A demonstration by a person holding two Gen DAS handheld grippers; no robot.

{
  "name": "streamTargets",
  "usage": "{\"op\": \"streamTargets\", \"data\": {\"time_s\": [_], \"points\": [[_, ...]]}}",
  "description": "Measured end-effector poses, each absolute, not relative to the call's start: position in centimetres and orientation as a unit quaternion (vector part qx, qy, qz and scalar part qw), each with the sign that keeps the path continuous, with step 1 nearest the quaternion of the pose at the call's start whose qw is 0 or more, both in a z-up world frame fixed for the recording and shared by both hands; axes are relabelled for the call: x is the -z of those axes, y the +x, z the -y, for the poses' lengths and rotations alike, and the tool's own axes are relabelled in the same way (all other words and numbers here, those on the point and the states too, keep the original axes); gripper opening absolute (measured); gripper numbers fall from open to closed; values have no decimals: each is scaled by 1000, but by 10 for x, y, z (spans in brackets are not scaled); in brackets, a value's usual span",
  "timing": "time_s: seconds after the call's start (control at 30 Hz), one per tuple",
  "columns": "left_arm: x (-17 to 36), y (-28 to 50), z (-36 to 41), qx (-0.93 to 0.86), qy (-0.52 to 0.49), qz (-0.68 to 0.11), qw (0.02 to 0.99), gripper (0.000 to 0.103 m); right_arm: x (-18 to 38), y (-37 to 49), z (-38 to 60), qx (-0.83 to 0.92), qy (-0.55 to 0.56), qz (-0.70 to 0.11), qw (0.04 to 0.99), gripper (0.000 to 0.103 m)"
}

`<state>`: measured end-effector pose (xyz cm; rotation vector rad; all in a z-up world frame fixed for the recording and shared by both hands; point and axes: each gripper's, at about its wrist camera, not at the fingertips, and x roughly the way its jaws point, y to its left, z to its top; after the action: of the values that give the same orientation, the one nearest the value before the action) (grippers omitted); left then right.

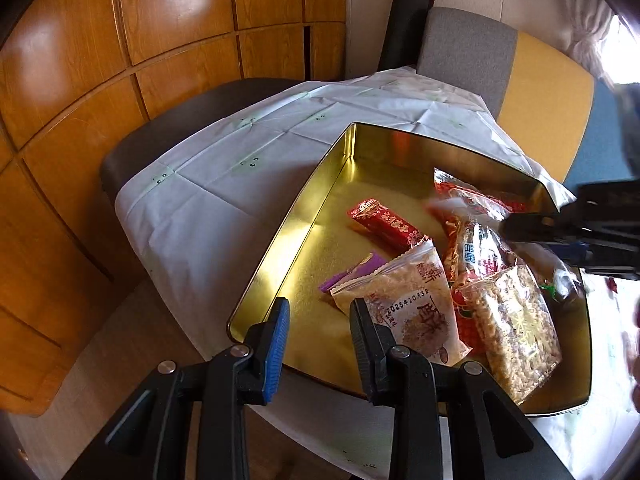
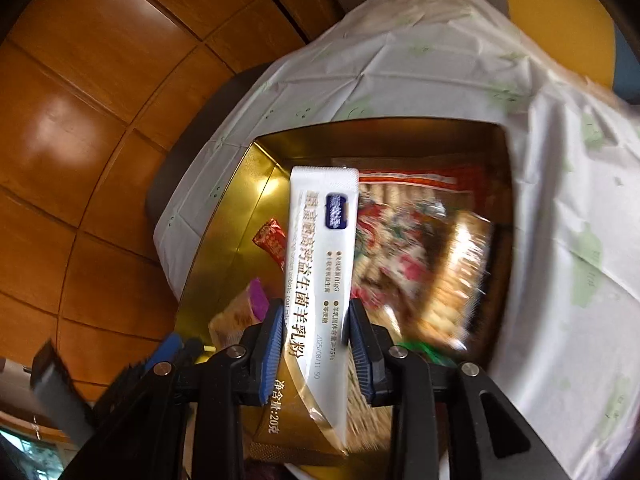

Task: Organize snacks
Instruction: 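Carry the milk-powder stick into the gold tin and open the right gripper, then move the right gripper to the white biscuit packet with red label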

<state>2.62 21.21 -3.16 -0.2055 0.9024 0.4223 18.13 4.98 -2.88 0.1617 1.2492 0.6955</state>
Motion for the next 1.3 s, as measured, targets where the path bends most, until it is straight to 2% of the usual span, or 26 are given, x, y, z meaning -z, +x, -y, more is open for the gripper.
{"op": "streamTargets", "data": {"time_s": [0.2, 0.57, 0.9, 1.3], "points": [[36, 28, -216, -207, -102, -436, 870, 32, 42, 181, -60, -318, 66, -582, 746, 36], [29, 29, -197, -195, -78, -430, 878, 32, 19, 126, -15, -331, -40, -506, 795, 36], [19, 27, -165, -161, -44, -423, 891, 32, 10, 86, 46, -312, -72, -465, 826, 36], [14, 31, -128, -126, -16, -424, 897, 32, 22, 87, 159, -202, -96, -495, 840, 36]]}}
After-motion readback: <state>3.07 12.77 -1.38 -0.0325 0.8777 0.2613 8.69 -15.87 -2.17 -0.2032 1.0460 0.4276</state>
